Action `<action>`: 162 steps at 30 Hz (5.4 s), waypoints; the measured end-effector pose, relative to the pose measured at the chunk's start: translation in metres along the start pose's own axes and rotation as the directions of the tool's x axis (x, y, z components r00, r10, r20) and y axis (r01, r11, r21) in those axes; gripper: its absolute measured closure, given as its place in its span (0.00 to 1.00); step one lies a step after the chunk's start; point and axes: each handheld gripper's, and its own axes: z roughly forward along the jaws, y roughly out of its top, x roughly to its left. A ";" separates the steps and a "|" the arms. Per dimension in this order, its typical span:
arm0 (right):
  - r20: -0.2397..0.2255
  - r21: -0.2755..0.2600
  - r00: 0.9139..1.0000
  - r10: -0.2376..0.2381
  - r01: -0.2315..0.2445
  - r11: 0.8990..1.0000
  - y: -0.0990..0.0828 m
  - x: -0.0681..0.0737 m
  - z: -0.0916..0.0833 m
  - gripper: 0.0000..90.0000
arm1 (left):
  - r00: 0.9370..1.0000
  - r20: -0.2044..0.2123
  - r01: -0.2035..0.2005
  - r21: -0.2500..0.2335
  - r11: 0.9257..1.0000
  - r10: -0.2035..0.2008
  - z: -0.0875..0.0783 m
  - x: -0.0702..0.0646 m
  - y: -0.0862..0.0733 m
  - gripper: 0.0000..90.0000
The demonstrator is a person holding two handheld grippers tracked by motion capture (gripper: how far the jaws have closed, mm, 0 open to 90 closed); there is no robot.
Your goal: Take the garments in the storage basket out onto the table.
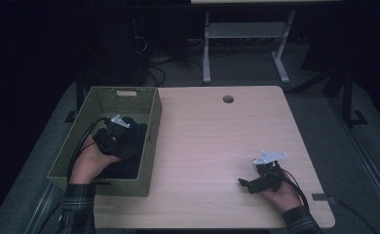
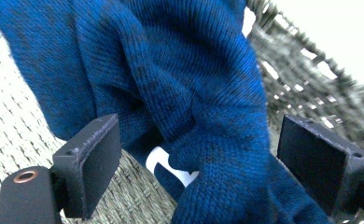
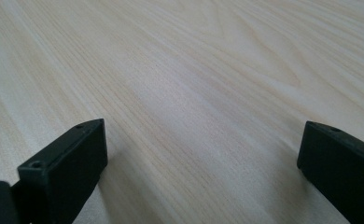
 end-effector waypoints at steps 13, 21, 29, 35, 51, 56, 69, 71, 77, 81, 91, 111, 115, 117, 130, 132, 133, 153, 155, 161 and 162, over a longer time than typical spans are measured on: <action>0.000 0.000 1.000 0.000 0.000 1.000 0.000 0.000 0.000 0.01 | 1.000 0.021 -0.001 0.045 0.999 0.000 0.016 0.001 0.001 0.15; 0.000 0.000 1.000 0.000 0.000 1.000 0.000 0.000 0.000 0.01 | 0.999 0.042 0.019 0.068 0.998 -0.022 0.022 0.007 -0.003 0.28; 0.000 0.000 1.000 0.000 0.000 1.000 0.000 0.000 0.000 0.01 | 0.995 0.100 -0.010 0.099 0.995 0.000 0.024 0.010 -0.003 0.58; 0.001 0.000 1.000 0.000 0.000 1.000 0.000 0.000 0.000 0.01 | 0.991 0.132 -0.010 0.095 0.995 -0.002 0.022 0.014 -0.003 0.76; 0.002 0.000 1.000 0.001 -0.001 1.000 0.000 0.000 0.000 0.01 | 0.987 0.159 -0.015 0.063 0.998 0.005 -0.005 0.021 0.002 0.83; 0.002 0.000 1.000 0.001 -0.001 1.000 0.000 0.000 0.000 0.01 | 0.988 0.155 -0.017 0.051 0.999 0.009 -0.016 0.025 0.004 0.84; 0.002 0.000 1.000 0.001 -0.001 1.000 0.000 0.000 0.000 0.01 | 0.990 0.140 -0.030 0.027 0.999 0.026 -0.043 0.030 0.016 0.84; 0.002 0.000 1.000 0.001 -0.001 1.000 0.000 0.000 0.000 0.01 | 0.990 0.134 -0.034 0.027 0.999 0.030 -0.047 0.031 0.018 0.84; 0.002 0.000 1.000 0.001 -0.001 1.000 0.000 0.000 0.000 0.01 | 0.992 0.124 -0.040 0.019 0.999 0.037 -0.062 0.034 0.023 0.84; 0.002 -0.001 1.000 0.001 -0.001 1.000 0.000 0.000 0.000 0.01 | 0.992 0.120 -0.041 0.008 0.999 0.040 -0.070 0.036 0.024 0.84; 0.002 -0.001 1.000 0.002 -0.002 1.000 0.000 0.000 0.000 0.01 | 0.993 0.111 -0.044 -0.015 0.999 0.046 -0.085 0.038 0.029 0.84; 0.001 -0.001 1.000 0.001 -0.001 1.000 0.000 0.000 0.000 0.01 | 0.987 0.131 -0.088 -0.072 0.993 0.097 -0.112 0.029 0.056 0.84; 0.001 0.000 1.000 0.001 -0.001 1.000 0.000 0.000 0.000 0.01 | 0.982 0.146 -0.105 -0.089 0.991 0.117 -0.118 0.023 0.063 0.84; 0.001 0.000 1.000 0.002 -0.002 1.000 0.000 0.000 0.000 0.01 | 0.981 0.147 -0.116 -0.089 0.989 0.128 -0.120 0.020 0.067 0.84; 0.002 -0.001 1.000 0.001 -0.001 1.000 0.000 0.000 0.000 0.01 | 0.975 0.143 -0.160 -0.097 0.982 0.173 -0.130 0.001 0.090 0.84; 0.002 0.000 1.000 0.001 -0.001 1.000 0.000 0.000 0.000 0.01 | 0.973 0.145 -0.167 -0.105 0.980 0.181 -0.133 -0.003 0.095 0.84; 0.001 -0.001 1.000 0.002 -0.002 1.000 0.000 0.000 0.000 0.01 | 0.972 0.147 -0.170 -0.110 0.979 0.185 -0.134 -0.005 0.098 0.84; 0.007 0.001 1.000 0.008 -0.008 1.000 0.000 0.001 0.000 0.01 | 0.948 0.187 -0.237 -0.126 0.963 0.258 -0.123 -0.041 0.140 0.84; 0.010 -0.002 1.000 0.011 -0.011 1.000 0.000 0.001 0.000 0.01 | 0.946 0.190 -0.244 -0.126 0.962 0.264 -0.120 -0.045 0.144 0.84; 0.011 0.000 1.000 0.017 -0.017 1.000 0.000 0.002 -0.001 0.01 | 0.940 0.200 -0.256 -0.121 0.959 0.276 -0.114 -0.055 0.154 0.84; 0.011 0.000 1.000 0.017 -0.017 1.000 0.000 0.002 -0.001 0.01 | 0.938 0.203 -0.261 -0.120 0.958 0.281 -0.113 -0.057 0.156 0.84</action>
